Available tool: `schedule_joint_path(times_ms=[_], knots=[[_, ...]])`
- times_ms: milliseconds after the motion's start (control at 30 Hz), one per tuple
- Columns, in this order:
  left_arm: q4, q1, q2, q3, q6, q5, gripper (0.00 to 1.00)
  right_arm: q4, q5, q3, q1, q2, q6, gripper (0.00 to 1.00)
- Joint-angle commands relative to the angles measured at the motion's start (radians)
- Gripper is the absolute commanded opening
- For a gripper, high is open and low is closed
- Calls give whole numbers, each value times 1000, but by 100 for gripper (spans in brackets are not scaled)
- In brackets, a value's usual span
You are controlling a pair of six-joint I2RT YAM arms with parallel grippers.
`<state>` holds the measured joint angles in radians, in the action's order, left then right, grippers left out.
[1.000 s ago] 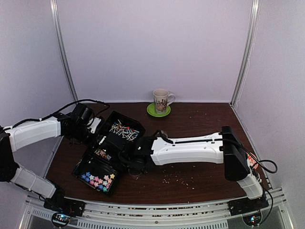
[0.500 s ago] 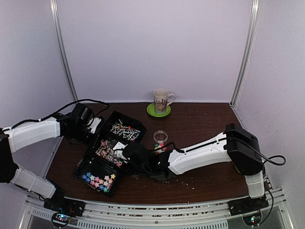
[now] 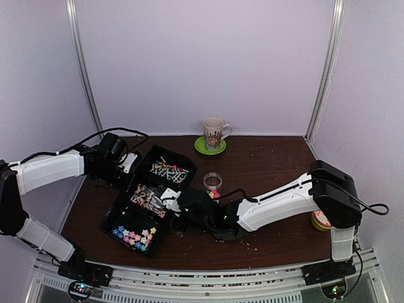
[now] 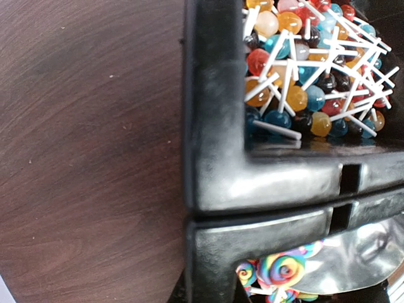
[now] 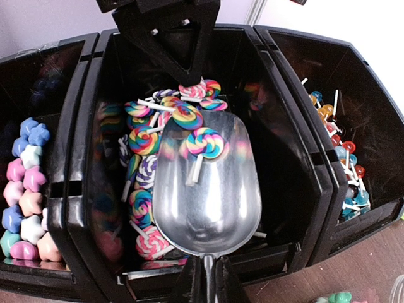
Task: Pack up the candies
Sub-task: Scoop the fake candies from the storage box.
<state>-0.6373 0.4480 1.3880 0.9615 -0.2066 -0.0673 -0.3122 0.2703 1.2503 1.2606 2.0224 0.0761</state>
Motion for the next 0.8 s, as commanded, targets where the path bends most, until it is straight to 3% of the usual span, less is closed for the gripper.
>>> schedule_joint_path(times_ms=[0, 767], knots=[[96, -12, -20, 73, -36, -15, 0, 51, 45, -7, -4, -36, 9, 0], [56, -11, 14, 93, -34, 40, 0, -160, 63, -220, -4, -241, 6, 0]])
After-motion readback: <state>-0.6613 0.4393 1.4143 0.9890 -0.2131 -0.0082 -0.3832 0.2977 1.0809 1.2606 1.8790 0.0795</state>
